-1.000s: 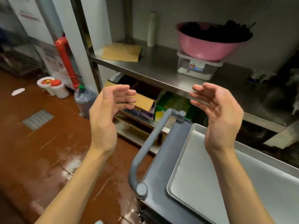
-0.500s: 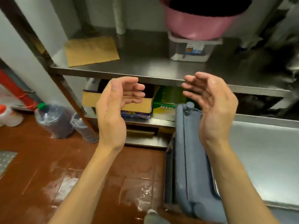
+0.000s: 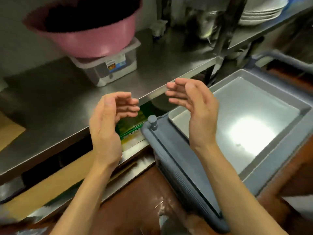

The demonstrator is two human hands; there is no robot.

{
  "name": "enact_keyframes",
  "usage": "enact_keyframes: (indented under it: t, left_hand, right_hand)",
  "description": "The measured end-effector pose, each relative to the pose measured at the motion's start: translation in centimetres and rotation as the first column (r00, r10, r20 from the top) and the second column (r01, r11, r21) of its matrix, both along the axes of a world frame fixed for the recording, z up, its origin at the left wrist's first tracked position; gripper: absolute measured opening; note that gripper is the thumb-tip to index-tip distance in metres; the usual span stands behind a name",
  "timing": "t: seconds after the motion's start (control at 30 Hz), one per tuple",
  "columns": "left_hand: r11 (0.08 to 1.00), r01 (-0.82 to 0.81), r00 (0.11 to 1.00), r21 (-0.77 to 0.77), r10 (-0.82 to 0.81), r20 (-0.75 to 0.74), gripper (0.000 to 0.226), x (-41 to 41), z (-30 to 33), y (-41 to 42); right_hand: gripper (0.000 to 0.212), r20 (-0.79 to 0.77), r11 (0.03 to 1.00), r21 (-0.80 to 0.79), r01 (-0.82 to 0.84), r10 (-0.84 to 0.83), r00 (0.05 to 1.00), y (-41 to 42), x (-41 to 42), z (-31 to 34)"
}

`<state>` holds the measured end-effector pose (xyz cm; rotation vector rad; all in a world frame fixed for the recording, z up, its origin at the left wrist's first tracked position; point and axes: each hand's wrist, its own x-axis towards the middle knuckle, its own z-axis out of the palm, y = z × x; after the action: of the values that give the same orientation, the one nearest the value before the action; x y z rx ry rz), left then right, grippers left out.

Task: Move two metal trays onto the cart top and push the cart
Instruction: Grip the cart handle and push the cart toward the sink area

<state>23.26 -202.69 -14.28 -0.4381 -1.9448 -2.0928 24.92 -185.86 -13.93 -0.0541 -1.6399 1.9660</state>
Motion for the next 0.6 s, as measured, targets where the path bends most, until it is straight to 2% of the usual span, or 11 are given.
enact_keyframes:
  t: [0.17, 0.37, 0.47, 0.6]
  left_hand:
    - [0.952, 0.305, 0.952, 0.01, -0.305, 0.03, 0.051, -3.5, -2.3, 2.5]
    - [0.816, 0.574, 0.819, -0.074, -0.568, 0.083, 0.045, -5.3, -7.7, 3.5]
    - [0.738, 0.66, 0.751, -0.14, -0.644, 0.143, 0.045, -5.5, -10.3, 2.7]
    - [0.682, 0.699, 0.715, -0.217, -0.671, 0.196, 0.041, -6.0, -12.3, 1.8]
  right_hand:
    - [0.03, 0.057, 0.946, 0.037, 0.322, -0.324, 0.944, 1.4, 2.8, -0.8]
    - [0.029, 0.154, 0.75, 0.054, 0.659, -0.658, 0.737, -0.6, 8.2, -3.7]
    - [0.026, 0.235, 0.66, 0.089, 0.746, -0.742, 0.628, -2.8, 10.6, -5.9]
    - [0.021, 0.311, 0.605, 0.174, 0.777, -0.783, 0.539, -4.7, 12.5, -8.3]
